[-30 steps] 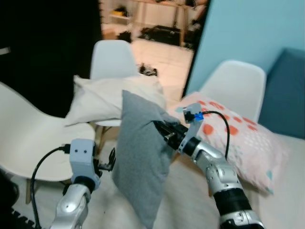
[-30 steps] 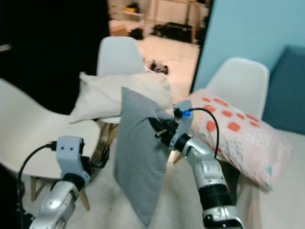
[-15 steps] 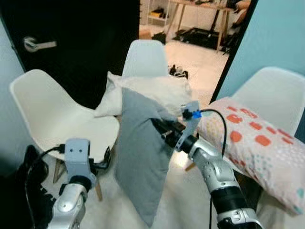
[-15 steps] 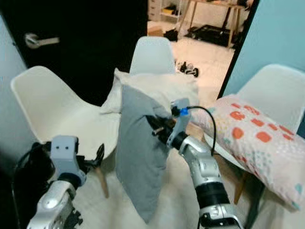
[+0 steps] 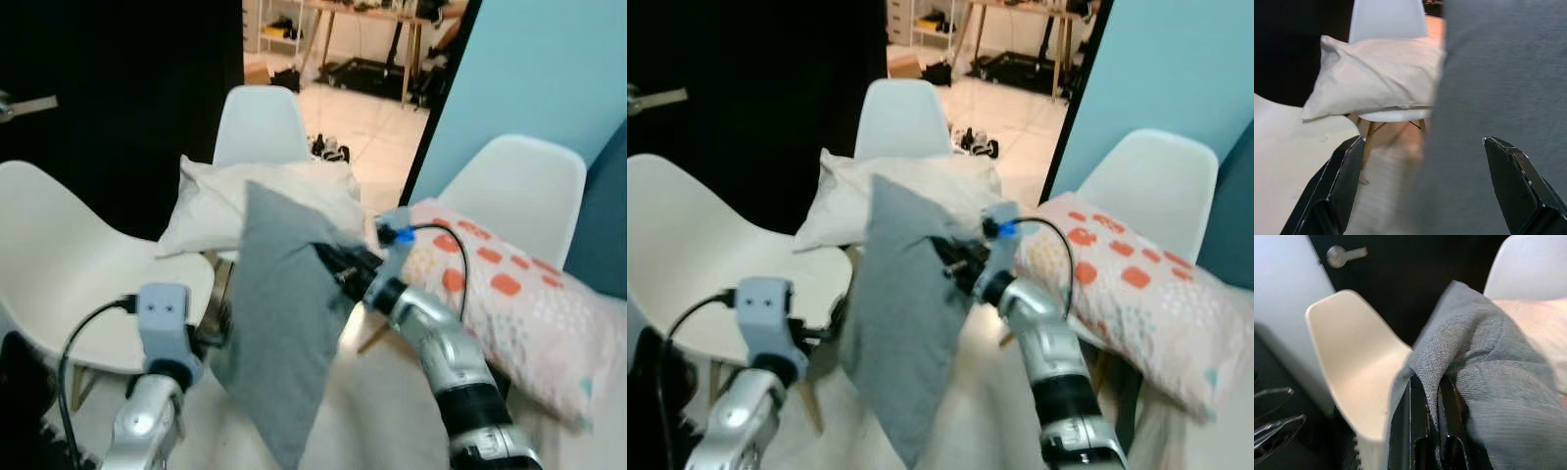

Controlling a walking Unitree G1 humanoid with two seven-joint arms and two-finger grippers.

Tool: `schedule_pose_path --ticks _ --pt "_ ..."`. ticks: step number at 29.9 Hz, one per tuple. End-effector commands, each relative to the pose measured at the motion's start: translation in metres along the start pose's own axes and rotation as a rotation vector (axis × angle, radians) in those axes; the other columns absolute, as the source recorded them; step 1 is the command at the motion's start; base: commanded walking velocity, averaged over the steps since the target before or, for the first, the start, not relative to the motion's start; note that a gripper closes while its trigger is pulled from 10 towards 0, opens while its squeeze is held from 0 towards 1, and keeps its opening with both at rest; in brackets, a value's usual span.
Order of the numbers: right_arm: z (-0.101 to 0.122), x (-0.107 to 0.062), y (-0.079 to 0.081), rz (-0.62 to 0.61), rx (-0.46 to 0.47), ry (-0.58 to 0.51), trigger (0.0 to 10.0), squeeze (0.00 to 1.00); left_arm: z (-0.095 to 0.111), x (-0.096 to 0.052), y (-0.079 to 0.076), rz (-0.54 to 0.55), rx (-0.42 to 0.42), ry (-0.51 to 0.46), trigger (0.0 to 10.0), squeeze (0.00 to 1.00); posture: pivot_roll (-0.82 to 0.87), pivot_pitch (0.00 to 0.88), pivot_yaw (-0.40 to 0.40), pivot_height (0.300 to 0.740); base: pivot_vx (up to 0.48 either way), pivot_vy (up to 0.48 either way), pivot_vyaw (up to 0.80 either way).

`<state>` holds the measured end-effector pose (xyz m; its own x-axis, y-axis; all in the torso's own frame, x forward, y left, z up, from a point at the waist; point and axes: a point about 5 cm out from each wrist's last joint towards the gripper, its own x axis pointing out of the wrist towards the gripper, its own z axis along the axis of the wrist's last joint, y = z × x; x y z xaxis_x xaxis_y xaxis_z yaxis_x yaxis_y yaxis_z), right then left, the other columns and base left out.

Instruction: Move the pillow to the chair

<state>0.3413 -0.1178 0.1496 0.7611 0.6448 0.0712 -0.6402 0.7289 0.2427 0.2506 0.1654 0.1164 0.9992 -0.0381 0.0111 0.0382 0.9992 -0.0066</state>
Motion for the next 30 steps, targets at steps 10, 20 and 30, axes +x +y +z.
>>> schedule_pose_path --ticks 10,20,30 --pt "0.016 0.008 0.010 0.055 -0.010 -0.080 10.0 0.00 0.004 0.000 0.005 0.017 0.025 -0.008 10.0 0.00 0.06 0.000 -0.099 0.740 0.480 0.000 0.21" --pt "0.025 0.010 0.019 0.125 -0.017 -0.109 10.0 0.00 0.007 0.000 0.007 0.027 0.031 -0.014 10.0 0.00 0.06 0.000 -0.101 0.740 0.480 0.000 0.78" --pt "0.034 0.011 0.027 0.188 -0.011 -0.131 10.0 0.00 0.007 0.002 0.008 0.055 0.033 -0.008 10.0 0.00 0.06 0.000 -0.101 0.740 0.302 0.000 0.78"
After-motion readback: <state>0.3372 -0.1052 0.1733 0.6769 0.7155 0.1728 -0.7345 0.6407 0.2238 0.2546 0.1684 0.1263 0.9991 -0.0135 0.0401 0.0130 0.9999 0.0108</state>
